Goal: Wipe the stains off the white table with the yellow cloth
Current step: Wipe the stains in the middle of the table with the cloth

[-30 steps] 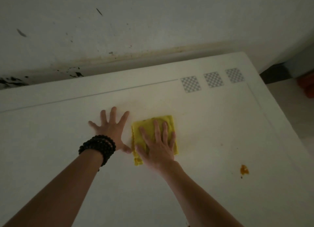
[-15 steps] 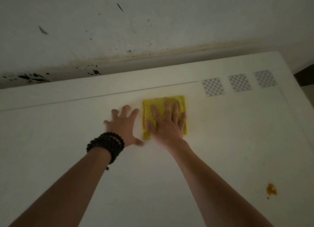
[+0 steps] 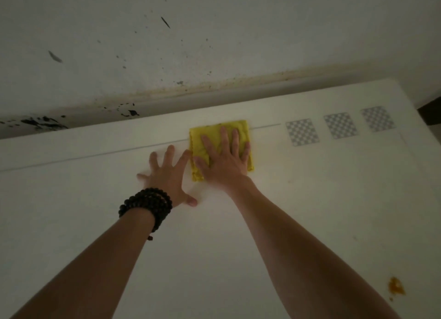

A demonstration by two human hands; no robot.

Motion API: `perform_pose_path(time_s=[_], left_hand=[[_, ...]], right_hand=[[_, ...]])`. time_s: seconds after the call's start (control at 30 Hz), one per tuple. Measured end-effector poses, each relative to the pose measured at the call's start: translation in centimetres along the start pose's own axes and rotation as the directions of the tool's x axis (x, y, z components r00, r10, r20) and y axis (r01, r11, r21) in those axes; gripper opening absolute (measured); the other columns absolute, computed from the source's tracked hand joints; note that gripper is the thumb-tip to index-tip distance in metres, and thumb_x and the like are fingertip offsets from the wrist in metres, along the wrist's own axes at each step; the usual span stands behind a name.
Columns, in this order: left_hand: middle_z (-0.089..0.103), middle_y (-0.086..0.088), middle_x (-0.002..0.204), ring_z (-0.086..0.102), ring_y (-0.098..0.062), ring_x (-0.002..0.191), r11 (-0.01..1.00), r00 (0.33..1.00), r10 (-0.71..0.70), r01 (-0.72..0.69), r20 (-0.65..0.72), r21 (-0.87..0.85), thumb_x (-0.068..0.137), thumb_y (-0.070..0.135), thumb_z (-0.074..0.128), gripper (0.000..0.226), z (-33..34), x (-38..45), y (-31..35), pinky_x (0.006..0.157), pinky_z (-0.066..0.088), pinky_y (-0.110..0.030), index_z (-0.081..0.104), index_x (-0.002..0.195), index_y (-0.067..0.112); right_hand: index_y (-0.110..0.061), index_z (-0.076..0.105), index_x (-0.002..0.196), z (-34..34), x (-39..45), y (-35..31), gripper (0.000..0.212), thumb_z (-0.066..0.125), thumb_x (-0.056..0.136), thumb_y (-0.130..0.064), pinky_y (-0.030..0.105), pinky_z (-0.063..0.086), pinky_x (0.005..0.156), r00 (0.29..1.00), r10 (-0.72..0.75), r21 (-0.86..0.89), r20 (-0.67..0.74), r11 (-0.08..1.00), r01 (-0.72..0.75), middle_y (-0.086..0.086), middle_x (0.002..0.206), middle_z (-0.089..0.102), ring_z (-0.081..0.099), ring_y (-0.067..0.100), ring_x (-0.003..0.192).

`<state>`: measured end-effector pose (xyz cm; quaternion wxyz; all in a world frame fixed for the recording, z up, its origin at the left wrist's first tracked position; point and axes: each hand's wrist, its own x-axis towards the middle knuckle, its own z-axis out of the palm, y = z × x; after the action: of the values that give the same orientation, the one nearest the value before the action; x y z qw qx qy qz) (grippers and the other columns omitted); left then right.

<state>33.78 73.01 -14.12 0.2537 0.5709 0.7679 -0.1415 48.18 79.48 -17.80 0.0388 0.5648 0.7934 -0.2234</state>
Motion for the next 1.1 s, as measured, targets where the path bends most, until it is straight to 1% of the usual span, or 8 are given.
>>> perform_pose_path(time_s=[0.2,0.33,0.4,0.53,0.7,0.83,0.97,1.1], left_hand=[[-0.01,0.003,0.16,-0.004,-0.033,0.145,1.0,0.998,-0.018,0.018,-0.056,-0.005,0.058,0.059,0.083,0.124,0.4,-0.9,0.1,0.105,0.026,-0.07,0.003,0.15,0.041],[0.003,-0.001,0.158,0.01,-0.035,0.141,1.0,0.985,0.02,-0.022,-0.173,-0.015,0.082,0.051,0.068,0.086,2.6,-4.2,0.6,0.101,0.031,-0.068,0.016,0.149,0.037],[0.004,-0.002,0.158,0.012,-0.036,0.14,0.997,0.981,0.069,-0.074,-0.18,-0.023,0.089,0.046,0.06,0.073,4.1,-6.0,1.0,0.102,0.031,-0.068,0.018,0.148,0.036],[0.002,-0.002,0.158,0.012,-0.034,0.142,0.973,0.962,0.222,-0.209,-0.156,0.096,0.082,0.055,0.064,0.086,6.5,-9.6,2.9,0.103,0.032,-0.063,0.013,0.149,0.037],[0.001,-0.001,0.158,0.009,-0.033,0.143,0.94,0.934,0.337,-0.325,-0.123,0.108,0.071,0.06,0.072,0.101,5.6,-10.4,6.7,0.104,0.031,-0.062,0.01,0.149,0.039],[-0.006,0.001,0.16,0.001,-0.035,0.145,0.938,0.943,0.329,-0.322,-0.044,0.128,0.064,0.064,0.076,0.111,4.6,-8.5,8.7,0.105,0.026,-0.067,0.007,0.149,0.043],[-0.011,0.003,0.16,-0.006,-0.038,0.145,0.966,0.967,0.255,-0.256,0.02,0.045,0.055,0.068,0.079,0.122,4.4,-5.8,10.0,0.104,0.022,-0.074,0.003,0.148,0.047],[-0.016,0.003,0.16,-0.015,-0.042,0.144,0.974,0.976,0.216,-0.218,0.039,0.063,0.059,0.059,0.082,0.123,5.0,-5.6,11.0,0.101,0.018,-0.08,-0.001,0.149,0.047]], right_hand=[[-0.047,0.002,0.157,1.6,-5.8,0.5,0.069,0.026,0.096,-0.069,0.06,-0.02,0.115,0.999,0.048,0.032,0.02,0.998,-0.049,0.001,0.167,-0.023,-0.033,0.029,0.148],[-0.05,0.0,0.157,3.1,-11.2,1.1,0.068,0.023,0.096,-0.071,0.059,-0.022,0.115,0.994,0.107,0.045,0.019,0.993,-0.108,-0.001,0.167,-0.024,-0.035,0.028,0.148],[-0.052,-0.003,0.156,4.0,-14.2,1.6,0.067,0.021,0.096,-0.072,0.059,-0.022,0.115,0.988,0.154,0.061,0.022,0.986,-0.155,-0.002,0.166,-0.026,-0.036,0.027,0.147],[-0.055,-0.009,0.153,5.4,-20.3,3.1,0.067,0.019,0.095,-0.074,0.057,-0.023,0.115,0.966,0.258,0.071,0.025,0.963,-0.259,-0.005,0.165,-0.029,-0.038,0.024,0.146],[-0.056,-0.01,0.151,5.2,-23.1,5.5,0.067,0.019,0.094,-0.076,0.058,-0.022,0.115,0.939,0.344,0.1,0.02,0.934,-0.344,-0.006,0.164,-0.032,-0.04,0.023,0.145],[-0.055,-0.009,0.153,4.1,-20.5,7.3,0.069,0.023,0.094,-0.074,0.059,-0.022,0.115,0.929,0.368,0.118,0.039,0.921,-0.37,-0.005,0.163,-0.033,-0.038,0.025,0.146],[-0.053,-0.005,0.154,1.7,-15.6,10.3,0.071,0.03,0.095,-0.072,0.06,-0.018,0.116,0.925,0.38,0.124,-0.007,0.918,-0.376,-0.003,0.166,-0.025,-0.03,0.028,0.15],[-0.05,-0.005,0.155,-0.2,-11.0,12.1,0.071,0.028,0.096,-0.071,0.06,-0.018,0.116,0.932,0.361,0.109,-0.013,0.927,-0.358,0.0,0.167,-0.024,-0.029,0.031,0.15]])
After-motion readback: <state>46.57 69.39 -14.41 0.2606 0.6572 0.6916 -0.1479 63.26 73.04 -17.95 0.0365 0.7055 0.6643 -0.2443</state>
